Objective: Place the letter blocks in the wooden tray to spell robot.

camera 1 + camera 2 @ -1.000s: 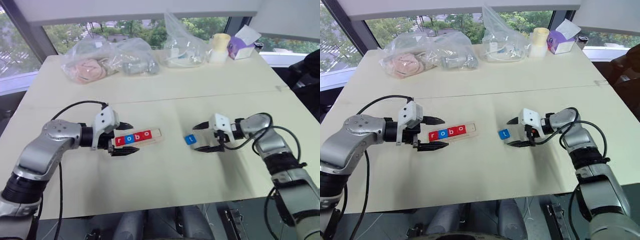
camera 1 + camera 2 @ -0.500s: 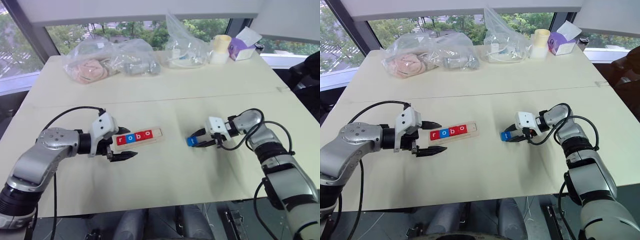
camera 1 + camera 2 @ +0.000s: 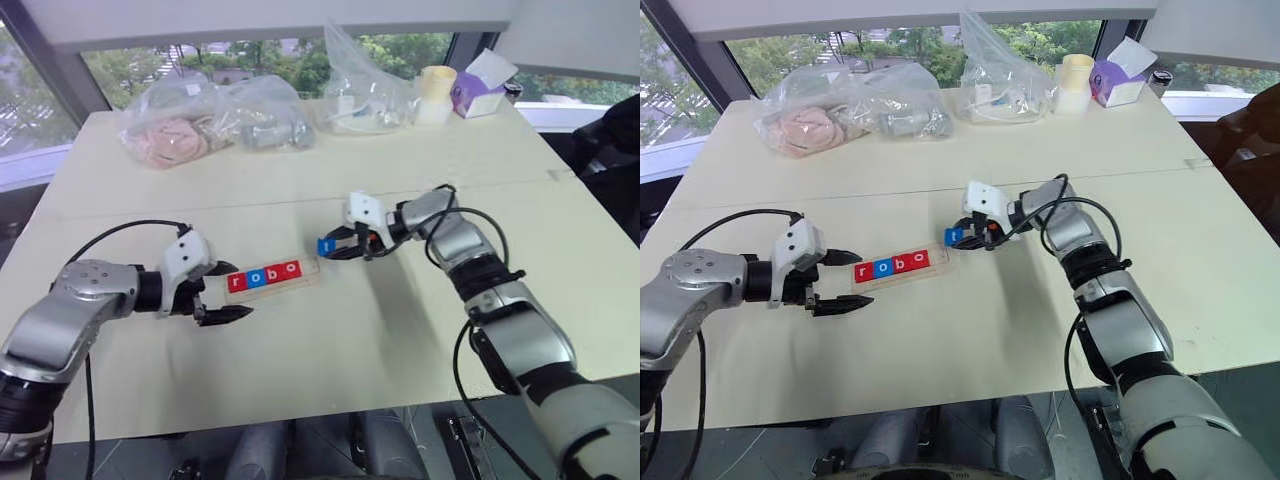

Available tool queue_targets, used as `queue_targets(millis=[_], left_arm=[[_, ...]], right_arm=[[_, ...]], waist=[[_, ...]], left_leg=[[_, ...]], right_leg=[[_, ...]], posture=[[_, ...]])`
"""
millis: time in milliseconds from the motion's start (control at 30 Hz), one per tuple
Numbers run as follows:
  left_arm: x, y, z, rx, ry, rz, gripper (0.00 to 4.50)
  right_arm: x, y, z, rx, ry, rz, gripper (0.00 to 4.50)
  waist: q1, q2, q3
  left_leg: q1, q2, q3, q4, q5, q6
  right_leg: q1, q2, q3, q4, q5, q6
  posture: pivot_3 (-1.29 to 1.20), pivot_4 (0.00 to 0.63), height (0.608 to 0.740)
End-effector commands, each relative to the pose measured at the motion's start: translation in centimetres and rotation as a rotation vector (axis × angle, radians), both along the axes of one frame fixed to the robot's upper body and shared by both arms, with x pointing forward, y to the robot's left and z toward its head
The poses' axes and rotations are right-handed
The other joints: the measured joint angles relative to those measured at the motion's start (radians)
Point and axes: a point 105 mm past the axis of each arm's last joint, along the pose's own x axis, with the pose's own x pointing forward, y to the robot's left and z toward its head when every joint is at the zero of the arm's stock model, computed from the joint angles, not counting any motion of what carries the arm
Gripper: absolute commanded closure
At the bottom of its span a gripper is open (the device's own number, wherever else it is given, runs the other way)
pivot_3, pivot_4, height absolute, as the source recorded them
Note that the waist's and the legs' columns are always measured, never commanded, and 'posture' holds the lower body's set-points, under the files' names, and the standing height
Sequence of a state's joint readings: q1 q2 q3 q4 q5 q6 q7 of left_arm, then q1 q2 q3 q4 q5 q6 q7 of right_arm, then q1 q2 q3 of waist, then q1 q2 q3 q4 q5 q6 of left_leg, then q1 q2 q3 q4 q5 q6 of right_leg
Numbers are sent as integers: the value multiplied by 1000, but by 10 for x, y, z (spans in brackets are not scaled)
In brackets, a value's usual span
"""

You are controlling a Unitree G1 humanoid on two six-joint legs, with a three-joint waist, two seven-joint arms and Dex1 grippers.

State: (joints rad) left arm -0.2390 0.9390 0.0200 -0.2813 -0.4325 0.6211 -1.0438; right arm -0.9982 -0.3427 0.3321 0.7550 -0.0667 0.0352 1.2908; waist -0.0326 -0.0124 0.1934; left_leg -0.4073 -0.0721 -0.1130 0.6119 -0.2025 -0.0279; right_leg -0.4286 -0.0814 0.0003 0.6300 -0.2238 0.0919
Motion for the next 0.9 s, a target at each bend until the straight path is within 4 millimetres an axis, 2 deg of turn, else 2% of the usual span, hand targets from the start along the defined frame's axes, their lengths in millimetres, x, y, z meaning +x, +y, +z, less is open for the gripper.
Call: queue_targets(millis=[33, 533, 900], left_arm=[[3, 6, 12, 8, -63, 19, 0], [-5, -4, 4, -50, -60, 57, 0], [-5, -5, 0, -68, -60, 81, 0]], right_arm=[[1, 6, 7, -25, -31, 41, 3350], [0, 31, -1, -72, -11, 103, 3350], [1, 40, -5, -62, 3, 100, 3350]], waist=[[0, 0, 0], [-10, 0, 0], [-12, 0, 0]], left_leg=[[0, 0, 0, 0, 0, 0], [1, 1, 0, -1, 0, 0], [1, 1, 0, -1, 0, -1]], right_leg=[[0, 0, 0, 0, 0, 0], [-1, 1, 0, 1, 0, 0], [-1, 1, 0, 2, 0, 0]], posture=[[0, 150, 740], [0, 150, 740], [0, 150, 740]])
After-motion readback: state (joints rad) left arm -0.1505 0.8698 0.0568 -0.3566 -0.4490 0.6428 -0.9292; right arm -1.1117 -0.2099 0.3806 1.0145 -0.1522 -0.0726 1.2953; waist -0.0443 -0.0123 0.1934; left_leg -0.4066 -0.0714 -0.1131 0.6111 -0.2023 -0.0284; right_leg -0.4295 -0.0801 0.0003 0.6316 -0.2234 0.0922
